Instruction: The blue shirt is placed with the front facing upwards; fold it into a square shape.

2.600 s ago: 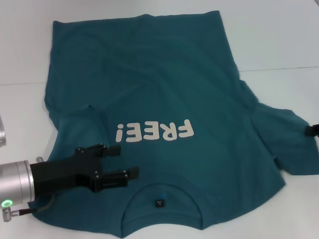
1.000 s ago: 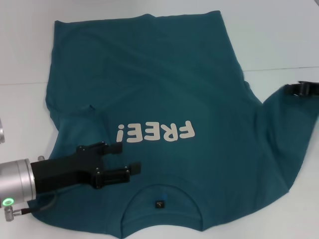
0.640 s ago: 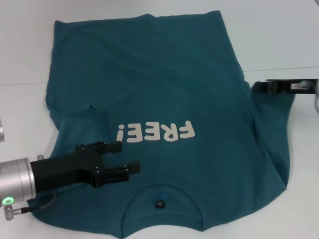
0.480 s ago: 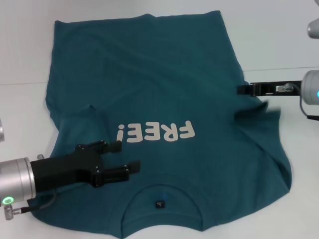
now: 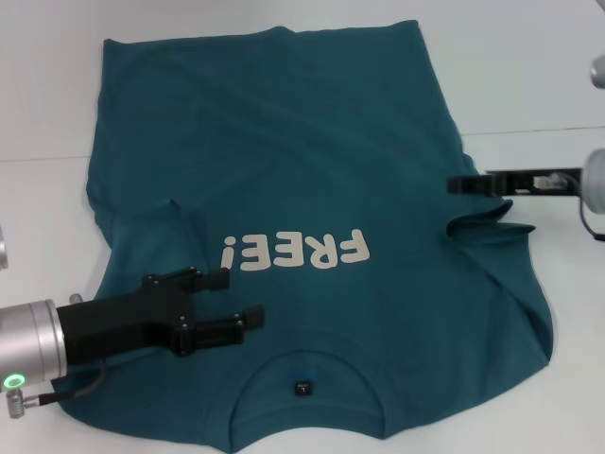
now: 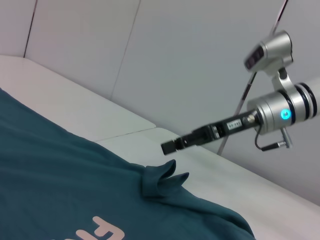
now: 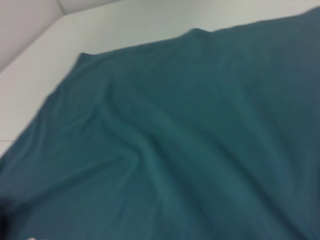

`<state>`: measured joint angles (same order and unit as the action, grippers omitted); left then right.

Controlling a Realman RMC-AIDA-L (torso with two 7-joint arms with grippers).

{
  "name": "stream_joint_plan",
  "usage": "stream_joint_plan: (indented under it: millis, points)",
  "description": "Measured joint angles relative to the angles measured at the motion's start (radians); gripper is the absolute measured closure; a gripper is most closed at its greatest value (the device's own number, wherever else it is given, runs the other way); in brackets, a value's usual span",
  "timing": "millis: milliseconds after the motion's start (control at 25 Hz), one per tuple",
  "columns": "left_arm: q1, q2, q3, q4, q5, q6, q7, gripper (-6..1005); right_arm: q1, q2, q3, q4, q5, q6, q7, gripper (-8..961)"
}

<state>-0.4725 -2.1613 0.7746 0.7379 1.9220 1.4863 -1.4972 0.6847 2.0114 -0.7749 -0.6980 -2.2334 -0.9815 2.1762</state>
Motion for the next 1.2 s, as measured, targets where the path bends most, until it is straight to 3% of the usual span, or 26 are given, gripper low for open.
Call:
stream_joint_plan:
  millis: [80,200,400,600,1200]
  points:
    - [0.000,0.000,0.000,0.000,-0.002,0.000,0.000,124,-0.025,-0.006,0.001,-0.001,0.000,0.003,0.001,567]
    - [0.000,0.000,0.000,-0.001,-0.002,0.001,-0.001,125,-0.059,-0.018,0.003,-0.003,0.002,0.003,0.001,309]
    - [-0.001,0.000,0.001,-0.002,-0.002,0.002,-0.004,125,-0.103,-0.029,0.060,-0.014,0.007,-0.006,0.001,103]
    - [-0.008,-0.001,0.007,-0.006,-0.003,0.002,-0.005,124,-0.116,-0.033,0.083,-0.016,0.007,-0.010,0.002,39]
    - [-0.015,0.000,0.005,-0.015,-0.003,0.000,-0.004,124,-0.043,-0.024,0.075,0.075,0.003,0.011,0.102,38]
